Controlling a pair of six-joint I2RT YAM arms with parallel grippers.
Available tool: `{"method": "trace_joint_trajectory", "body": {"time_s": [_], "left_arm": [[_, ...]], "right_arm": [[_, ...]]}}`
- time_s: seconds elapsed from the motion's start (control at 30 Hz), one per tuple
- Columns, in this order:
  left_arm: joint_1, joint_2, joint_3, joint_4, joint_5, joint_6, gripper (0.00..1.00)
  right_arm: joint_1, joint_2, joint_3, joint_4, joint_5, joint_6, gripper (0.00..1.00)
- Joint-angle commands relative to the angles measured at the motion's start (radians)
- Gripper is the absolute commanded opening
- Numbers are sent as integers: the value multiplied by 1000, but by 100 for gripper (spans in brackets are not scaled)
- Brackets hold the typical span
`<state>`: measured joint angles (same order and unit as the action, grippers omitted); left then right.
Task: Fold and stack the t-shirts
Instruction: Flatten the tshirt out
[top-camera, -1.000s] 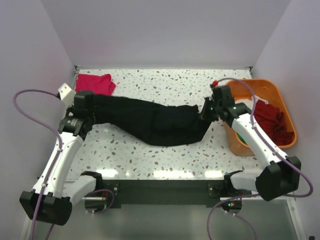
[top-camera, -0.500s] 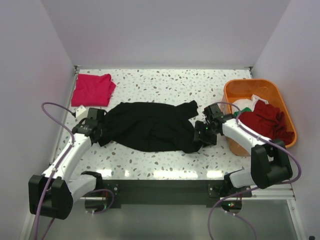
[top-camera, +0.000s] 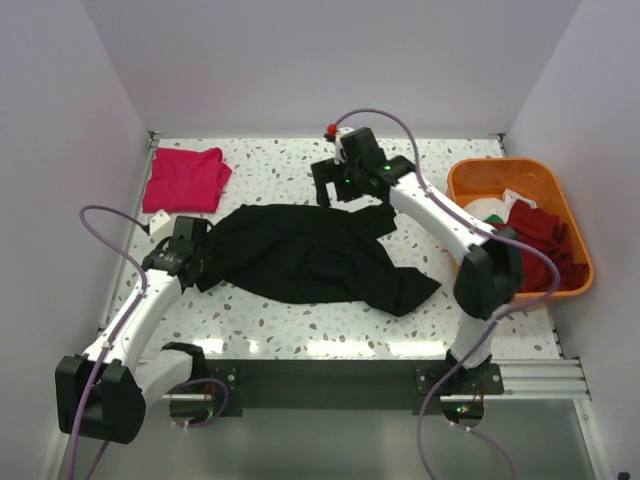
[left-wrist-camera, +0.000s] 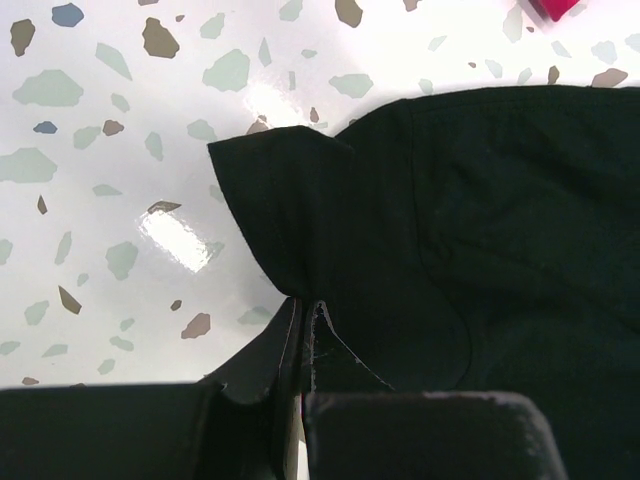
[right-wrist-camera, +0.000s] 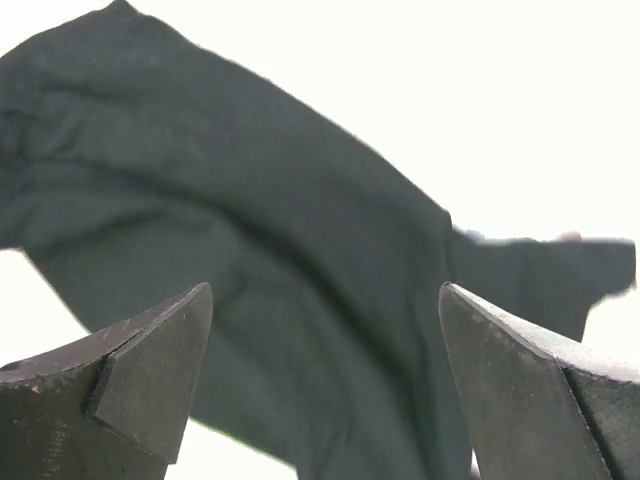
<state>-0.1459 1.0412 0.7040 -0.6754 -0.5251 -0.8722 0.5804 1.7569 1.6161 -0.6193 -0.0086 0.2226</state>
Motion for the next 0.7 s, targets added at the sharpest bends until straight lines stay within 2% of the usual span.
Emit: {"method": "trace_joint_trajectory", "body": {"time_s": [0.0, 0.07, 0.17, 0.23, 0.33, 0.4, 0.43, 0.47, 0.57, 0.63, 0.67], "left_arm": [[5, -26, 23, 16, -32, -13, 0], [5, -26, 26, 14, -32, -13, 0], [5, -23, 26, 16, -30, -13, 0], [6, -21, 25, 19, -27, -13, 0], [5, -15, 23, 22, -23, -13, 0], [6, -12, 23, 22, -18, -11, 0], [6, -12, 22, 22, -16, -13, 0], [5, -10, 22, 23, -16, -11, 0], [5, -13, 28, 19, -19, -16, 0], [5, -18, 44, 19, -19, -14, 0], [6, -20, 54, 14, -21, -14, 0]], "right_arm": [[18, 231, 181, -19, -11, -176, 99], [18, 385, 345, -92, 5, -210, 98], [16, 517, 453, -109, 35, -275, 88], [16, 565, 499, -131, -9, -287, 86], [16, 598, 473, -100, -25, -301, 82], [16, 607, 450, -86, -10, -302, 76], [16, 608, 443, -71, -5, -304, 71], [16, 609, 433, -63, -7, -307, 53], [18, 592, 400, -31, -7, -301, 15], [16, 566, 403, -26, 1, -301, 0], [16, 552, 403, -20, 27, -290, 0]]}}
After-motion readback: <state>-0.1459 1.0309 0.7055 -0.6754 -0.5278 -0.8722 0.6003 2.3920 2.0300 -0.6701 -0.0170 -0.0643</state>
